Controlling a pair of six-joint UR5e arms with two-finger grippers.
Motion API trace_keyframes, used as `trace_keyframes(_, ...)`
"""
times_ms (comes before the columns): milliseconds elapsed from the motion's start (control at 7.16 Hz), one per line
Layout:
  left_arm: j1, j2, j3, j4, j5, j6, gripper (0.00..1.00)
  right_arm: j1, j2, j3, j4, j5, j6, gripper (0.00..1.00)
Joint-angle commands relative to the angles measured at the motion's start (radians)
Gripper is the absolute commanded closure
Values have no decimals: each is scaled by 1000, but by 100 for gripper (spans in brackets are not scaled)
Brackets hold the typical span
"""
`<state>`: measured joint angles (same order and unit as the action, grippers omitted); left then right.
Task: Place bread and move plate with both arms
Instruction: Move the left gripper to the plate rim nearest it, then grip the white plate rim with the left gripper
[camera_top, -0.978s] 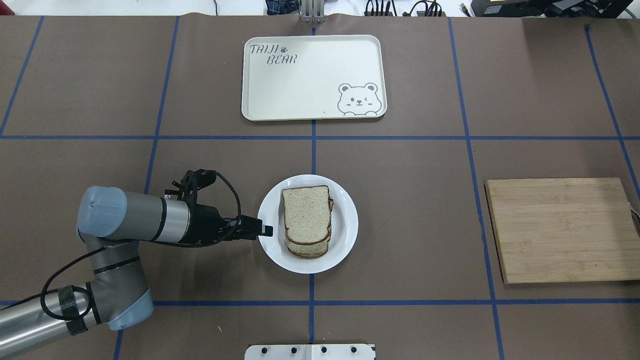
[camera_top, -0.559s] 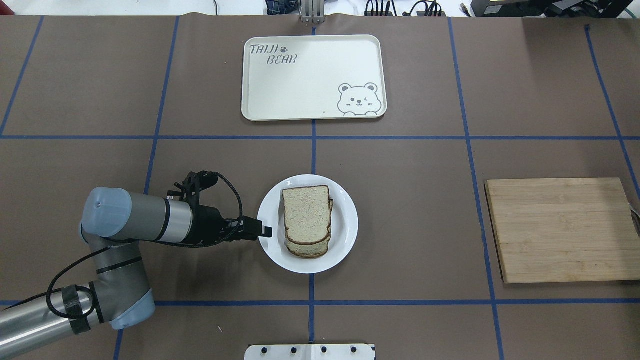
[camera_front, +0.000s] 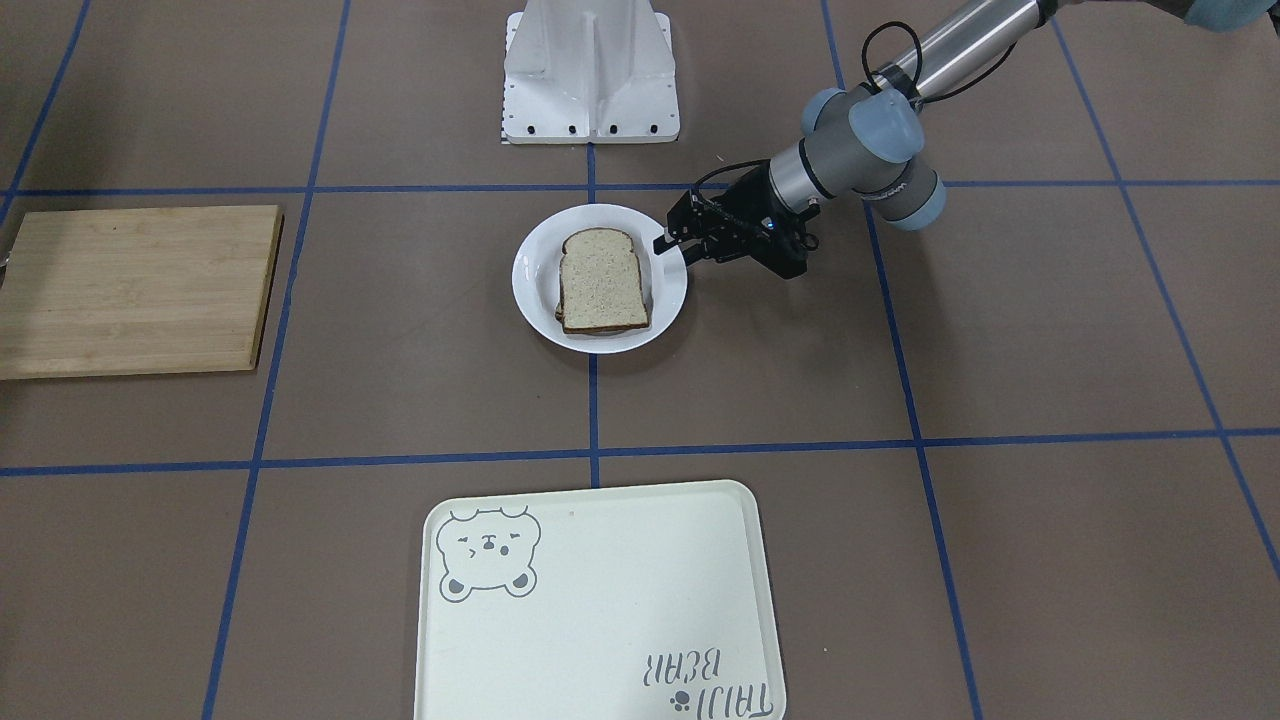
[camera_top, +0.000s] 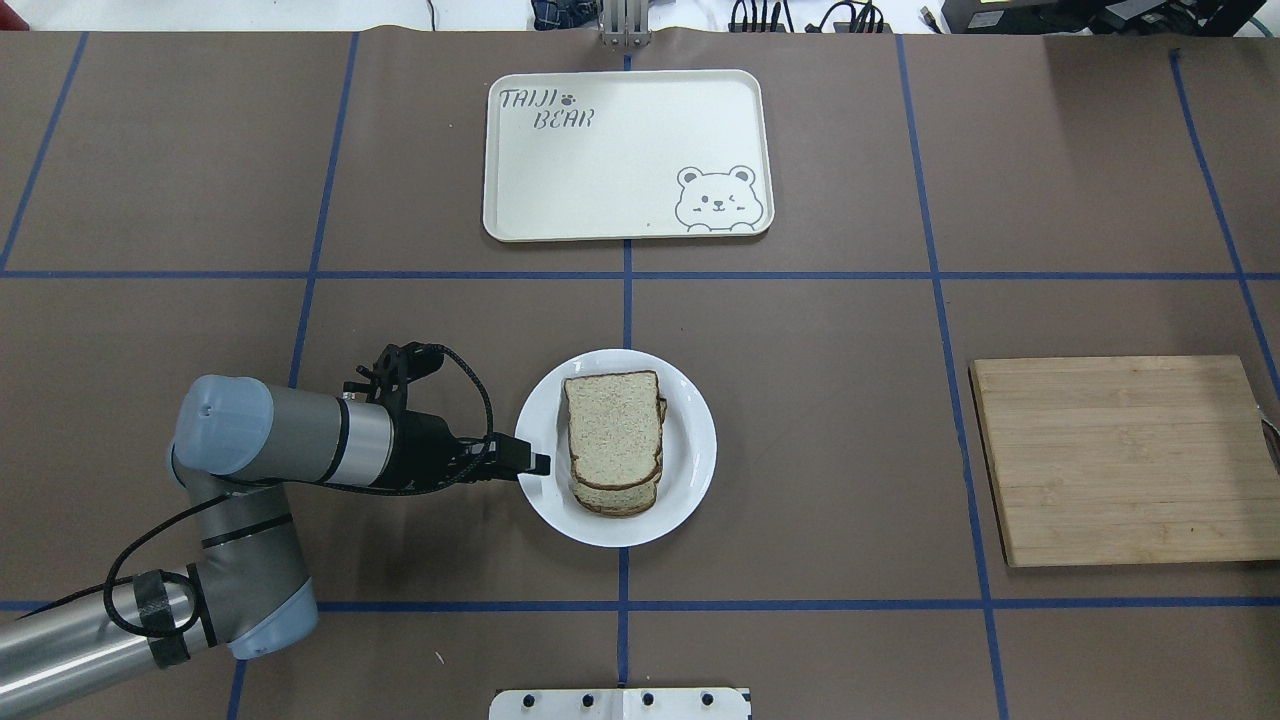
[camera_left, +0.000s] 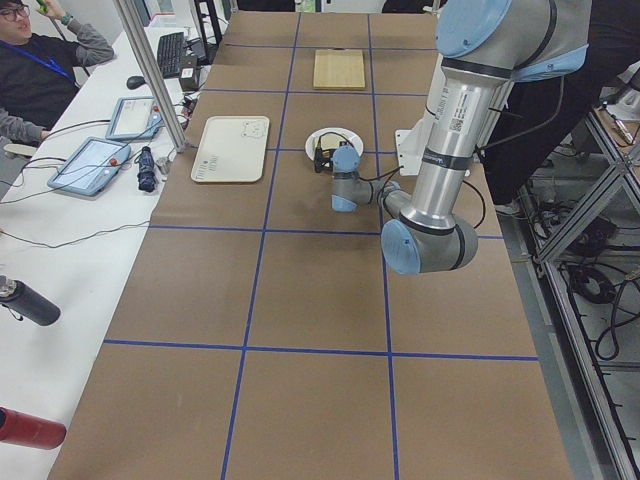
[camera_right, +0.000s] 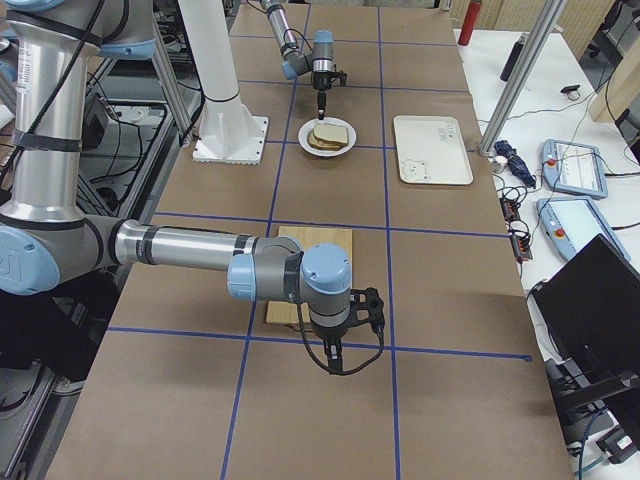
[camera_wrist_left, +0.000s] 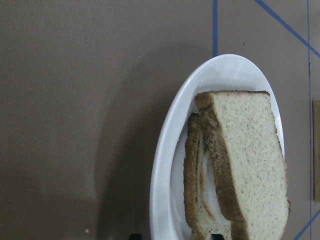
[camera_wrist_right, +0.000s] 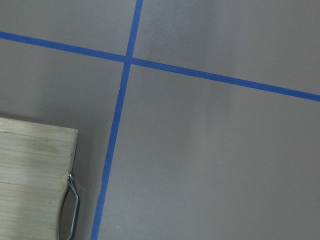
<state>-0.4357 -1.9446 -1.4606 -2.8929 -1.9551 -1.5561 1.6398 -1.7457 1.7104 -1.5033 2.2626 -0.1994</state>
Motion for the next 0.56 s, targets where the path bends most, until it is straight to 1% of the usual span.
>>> trace_keyframes(0, 28, -10, 9, -8, 35, -1, 51, 0, 0, 0, 0, -2, 0, 0)
trace_keyframes(279, 31, -11, 19, -15, 36, 1, 55, 0, 0, -2, 0, 0, 0, 0)
trace_keyframes(419, 34, -14, 20, -16, 38, -1, 60, 0, 0, -2, 2, 0, 0, 0)
